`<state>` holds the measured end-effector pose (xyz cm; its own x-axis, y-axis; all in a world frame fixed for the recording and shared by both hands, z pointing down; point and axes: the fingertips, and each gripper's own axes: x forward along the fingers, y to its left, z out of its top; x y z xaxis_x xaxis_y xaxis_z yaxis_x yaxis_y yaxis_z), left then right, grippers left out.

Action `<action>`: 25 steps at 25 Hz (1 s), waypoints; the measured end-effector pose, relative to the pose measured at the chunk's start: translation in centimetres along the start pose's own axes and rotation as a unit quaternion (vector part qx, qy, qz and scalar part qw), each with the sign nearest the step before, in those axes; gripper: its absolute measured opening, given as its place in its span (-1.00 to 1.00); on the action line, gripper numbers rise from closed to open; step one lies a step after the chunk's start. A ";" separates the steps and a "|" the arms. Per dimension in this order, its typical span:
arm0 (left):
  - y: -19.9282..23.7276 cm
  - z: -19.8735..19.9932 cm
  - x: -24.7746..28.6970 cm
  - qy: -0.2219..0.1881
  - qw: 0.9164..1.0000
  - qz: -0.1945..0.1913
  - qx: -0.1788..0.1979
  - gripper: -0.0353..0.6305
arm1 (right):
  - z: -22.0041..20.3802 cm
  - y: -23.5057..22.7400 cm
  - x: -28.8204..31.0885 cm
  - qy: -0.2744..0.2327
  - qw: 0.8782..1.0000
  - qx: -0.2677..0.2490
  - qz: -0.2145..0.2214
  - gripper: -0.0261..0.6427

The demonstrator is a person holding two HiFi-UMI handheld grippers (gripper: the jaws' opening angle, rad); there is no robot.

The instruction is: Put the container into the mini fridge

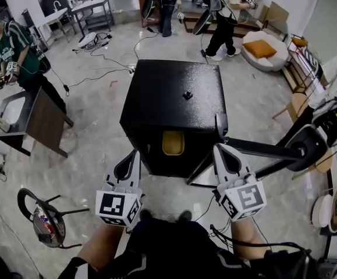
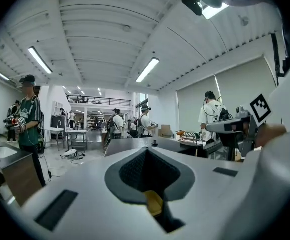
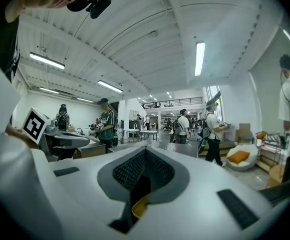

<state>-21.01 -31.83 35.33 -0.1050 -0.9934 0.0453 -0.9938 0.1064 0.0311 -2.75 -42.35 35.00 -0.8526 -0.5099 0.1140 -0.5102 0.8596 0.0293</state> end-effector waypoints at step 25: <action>2.0 2.9 -2.5 -0.045 0.999 -0.009 -0.003 -0.87 | 2.2 2.6 -0.8 -0.005 0.999 -0.021 -0.031 -0.87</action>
<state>-22.88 -29.25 32.40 -0.0908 -0.9948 -0.0452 -0.9954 0.0892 0.0362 -3.68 -39.74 32.75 -0.8204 -0.5629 0.1004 -0.5575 0.8265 0.0777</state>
